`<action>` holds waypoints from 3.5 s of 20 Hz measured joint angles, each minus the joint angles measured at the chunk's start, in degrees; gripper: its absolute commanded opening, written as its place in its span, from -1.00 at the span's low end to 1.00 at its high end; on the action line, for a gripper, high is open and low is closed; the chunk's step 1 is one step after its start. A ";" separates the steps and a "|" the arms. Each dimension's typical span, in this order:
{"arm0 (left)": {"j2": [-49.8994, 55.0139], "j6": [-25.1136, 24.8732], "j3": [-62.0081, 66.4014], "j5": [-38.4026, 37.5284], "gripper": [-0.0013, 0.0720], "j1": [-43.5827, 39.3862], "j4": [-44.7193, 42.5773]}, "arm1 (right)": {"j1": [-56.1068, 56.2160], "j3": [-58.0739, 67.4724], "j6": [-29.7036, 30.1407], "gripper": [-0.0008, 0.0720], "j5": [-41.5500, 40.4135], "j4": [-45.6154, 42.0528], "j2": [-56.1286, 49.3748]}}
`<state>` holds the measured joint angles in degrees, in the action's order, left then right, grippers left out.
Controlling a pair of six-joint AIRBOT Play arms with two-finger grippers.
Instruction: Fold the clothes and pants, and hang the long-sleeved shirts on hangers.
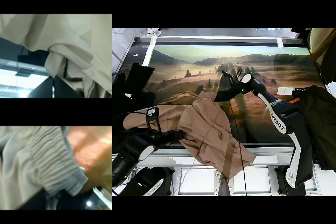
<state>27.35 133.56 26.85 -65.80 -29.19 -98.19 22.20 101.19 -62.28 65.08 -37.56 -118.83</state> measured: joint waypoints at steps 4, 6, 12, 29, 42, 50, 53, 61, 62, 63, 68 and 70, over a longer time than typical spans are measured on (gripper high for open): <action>-0.31 0.00 0.33 -0.07 -0.94 0.00 -0.63 | -0.37 3.21 -1.16 -0.87 -4.26 -0.96 -0.31; -0.96 -0.02 2.05 -0.07 -0.95 0.00 -3.91 | -2.51 7.58 -3.87 -0.87 -3.45 -3.48 0.15; -1.84 -6.82 14.62 -5.51 -0.95 6.54 -18.21 | -13.11 16.96 -9.40 -0.88 11.13 -14.78 11.34; 24.79 -45.35 23.06 -22.49 -0.95 38.29 -23.10 | -25.29 6.97 -22.93 -0.87 15.08 -38.51 28.24; 50.38 -48.06 29.57 -19.54 0.44 45.83 -18.93 | -27.47 6.34 -32.74 0.55 6.19 -37.40 18.67; 25.73 -40.85 19.91 -7.61 0.39 50.31 -18.21 | -31.69 10.27 -23.50 0.55 23.17 -42.34 25.73; 13.00 -39.78 8.61 -6.27 0.39 56.63 -14.32 | -33.07 8.61 -21.68 0.55 26.69 -40.72 30.01; 11.08 -41.86 -2.89 2.82 0.70 72.02 11.21 | -30.36 7.17 -18.27 0.55 28.13 -32.94 33.51; 13.18 -42.32 -3.13 3.21 0.70 72.57 12.96 | -29.94 7.17 -18.16 0.55 28.15 -32.63 33.59; 15.15 -42.69 -3.23 4.09 0.70 72.94 14.25 | -29.68 7.13 -18.01 0.55 28.24 -32.35 33.66; 21.77 -43.67 -2.47 9.11 0.63 73.72 18.80 | -29.07 7.13 -17.81 0.55 28.52 -31.95 33.77; 22.71 -43.76 -2.27 10.73 -0.39 73.81 19.65 | -29.00 7.13 -17.77 0.55 28.55 -31.76 33.77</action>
<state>50.06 89.80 24.58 -55.07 44.62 -78.54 -6.81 108.31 -80.05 93.62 -69.32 -85.06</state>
